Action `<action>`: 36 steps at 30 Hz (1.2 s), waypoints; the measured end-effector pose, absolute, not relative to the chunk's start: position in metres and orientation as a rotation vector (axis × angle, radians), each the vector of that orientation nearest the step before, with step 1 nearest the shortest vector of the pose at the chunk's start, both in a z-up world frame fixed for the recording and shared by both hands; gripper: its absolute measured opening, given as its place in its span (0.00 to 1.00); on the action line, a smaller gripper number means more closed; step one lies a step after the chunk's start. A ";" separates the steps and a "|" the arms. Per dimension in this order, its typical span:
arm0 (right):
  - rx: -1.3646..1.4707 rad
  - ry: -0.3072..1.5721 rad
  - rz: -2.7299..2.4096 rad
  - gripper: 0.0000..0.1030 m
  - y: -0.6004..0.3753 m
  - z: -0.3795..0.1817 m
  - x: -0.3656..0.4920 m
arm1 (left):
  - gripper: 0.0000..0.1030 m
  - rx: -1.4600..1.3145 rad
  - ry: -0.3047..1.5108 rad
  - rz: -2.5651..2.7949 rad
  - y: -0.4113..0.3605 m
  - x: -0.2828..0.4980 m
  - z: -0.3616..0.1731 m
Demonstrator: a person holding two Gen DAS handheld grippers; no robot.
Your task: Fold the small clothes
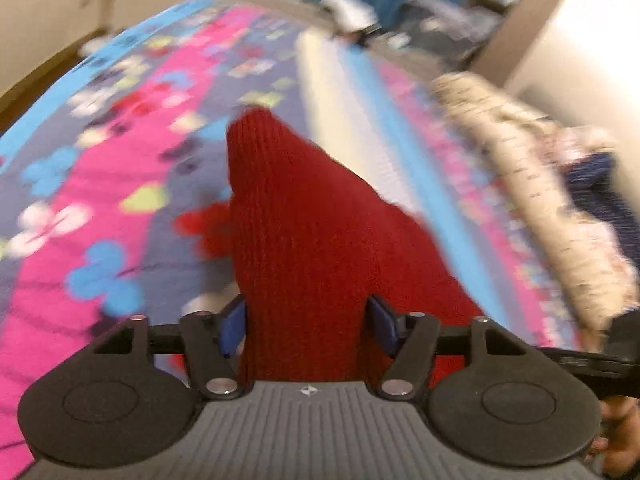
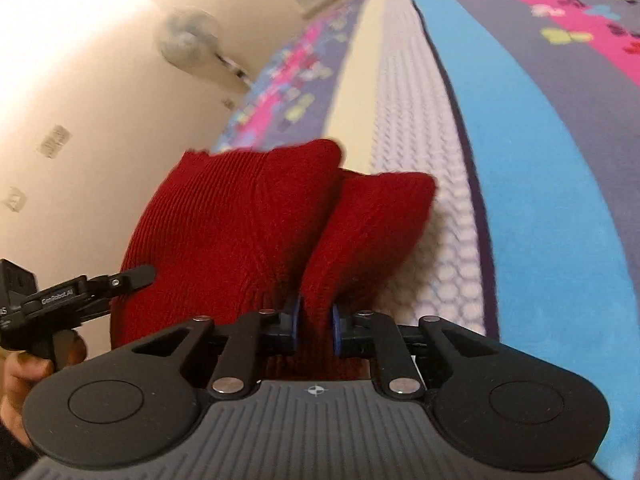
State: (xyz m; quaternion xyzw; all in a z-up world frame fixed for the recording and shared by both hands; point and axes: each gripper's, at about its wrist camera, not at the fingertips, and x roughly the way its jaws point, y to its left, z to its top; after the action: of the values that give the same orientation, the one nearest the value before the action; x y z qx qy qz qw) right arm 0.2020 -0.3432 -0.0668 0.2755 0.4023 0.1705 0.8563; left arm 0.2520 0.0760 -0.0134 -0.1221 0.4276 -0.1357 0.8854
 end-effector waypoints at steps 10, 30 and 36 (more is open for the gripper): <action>0.489 0.794 0.531 0.56 -0.329 -0.038 0.180 | 0.54 0.094 0.910 -0.380 0.061 0.194 -0.004; 0.036 0.517 0.217 0.85 -0.278 0.004 0.038 | 1.00 0.061 0.730 -0.071 0.021 0.022 0.041; 0.119 0.467 0.139 0.94 -0.278 0.006 -0.015 | 1.00 0.042 0.721 -0.041 0.007 -0.009 0.024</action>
State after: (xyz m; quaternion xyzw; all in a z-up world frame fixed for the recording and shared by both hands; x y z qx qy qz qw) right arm -0.0154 -0.2780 0.0061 0.0588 0.2313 0.0690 0.9687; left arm -0.0090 0.0073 0.0242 0.0207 0.3527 -0.0200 0.9353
